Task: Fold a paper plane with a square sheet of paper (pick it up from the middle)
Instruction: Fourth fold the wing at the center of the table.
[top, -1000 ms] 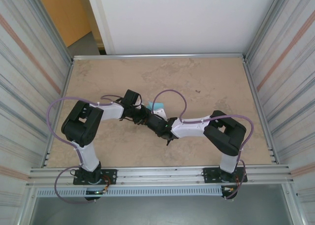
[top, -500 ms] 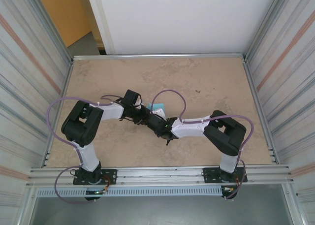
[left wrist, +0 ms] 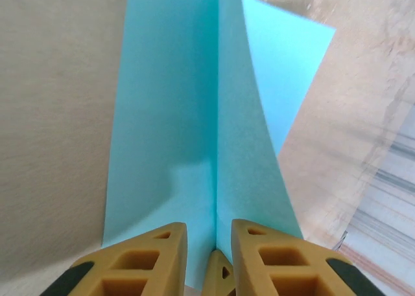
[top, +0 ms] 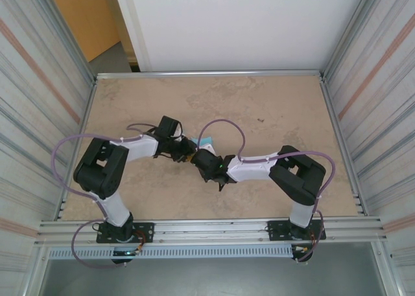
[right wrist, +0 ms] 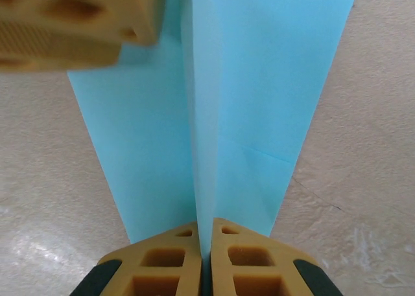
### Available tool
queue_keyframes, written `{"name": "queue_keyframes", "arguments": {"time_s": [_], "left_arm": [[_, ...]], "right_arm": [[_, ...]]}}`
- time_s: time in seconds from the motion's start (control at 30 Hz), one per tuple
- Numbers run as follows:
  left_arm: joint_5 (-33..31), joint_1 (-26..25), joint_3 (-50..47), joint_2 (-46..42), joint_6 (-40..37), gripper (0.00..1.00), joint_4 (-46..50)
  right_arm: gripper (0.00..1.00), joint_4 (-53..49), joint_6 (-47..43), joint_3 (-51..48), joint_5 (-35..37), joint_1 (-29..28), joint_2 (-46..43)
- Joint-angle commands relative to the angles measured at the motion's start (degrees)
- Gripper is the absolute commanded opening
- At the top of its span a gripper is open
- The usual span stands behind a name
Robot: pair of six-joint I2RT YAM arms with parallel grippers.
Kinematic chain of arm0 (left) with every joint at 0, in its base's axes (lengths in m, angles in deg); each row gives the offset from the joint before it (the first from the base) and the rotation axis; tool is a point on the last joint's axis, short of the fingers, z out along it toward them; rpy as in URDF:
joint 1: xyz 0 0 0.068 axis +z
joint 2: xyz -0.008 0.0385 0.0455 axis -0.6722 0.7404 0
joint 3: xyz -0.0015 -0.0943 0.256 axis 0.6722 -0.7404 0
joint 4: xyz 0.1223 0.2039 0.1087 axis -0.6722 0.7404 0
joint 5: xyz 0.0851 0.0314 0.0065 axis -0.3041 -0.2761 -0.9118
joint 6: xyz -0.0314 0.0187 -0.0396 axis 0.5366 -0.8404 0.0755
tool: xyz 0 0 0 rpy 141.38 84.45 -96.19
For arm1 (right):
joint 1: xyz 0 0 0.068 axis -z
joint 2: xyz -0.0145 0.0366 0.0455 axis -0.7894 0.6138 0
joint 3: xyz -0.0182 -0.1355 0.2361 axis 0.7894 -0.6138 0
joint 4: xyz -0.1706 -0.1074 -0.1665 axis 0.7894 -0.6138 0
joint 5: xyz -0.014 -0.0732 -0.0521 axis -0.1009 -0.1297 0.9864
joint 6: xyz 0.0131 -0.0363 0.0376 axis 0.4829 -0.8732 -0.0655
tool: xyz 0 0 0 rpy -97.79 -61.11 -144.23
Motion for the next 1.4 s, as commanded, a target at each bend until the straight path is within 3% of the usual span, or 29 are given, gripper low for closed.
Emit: {"name": "queue_keyframes", "arguments": {"time_s": [0.0, 0.3, 0.57, 0.97, 1.37], "left_arm": [[-1.96, 1.6, -2.23, -3.81, -0.37, 0.25, 1.27], [-4.73, 3.04, -9.18, -9.63, 1.83, 0.27, -2.84], [-1.91, 2.87, -16.43, -12.34, 4.74, 0.29, -14.47], [0.75, 0.01, -15.0, -10.87, 0.69, 0.41, -18.04], [0.04, -0.94, -10.24, -6.18, -2.03, 0.4, -12.62]], "right_arm": [[0.11, 2.13, -1.9, -2.15, -7.33, 1.03, -1.07], [0.11, 7.0, -2.81, -5.5, -19.41, 4.36, -2.1], [0.12, 10.82, -2.15, -8.37, -27.4, 7.48, -2.07], [0.12, 12.77, -2.15, -10.27, -32.0, 10.02, -2.29], [0.13, 13.38, -1.81, -10.44, -33.18, 10.9, -2.28]]}}
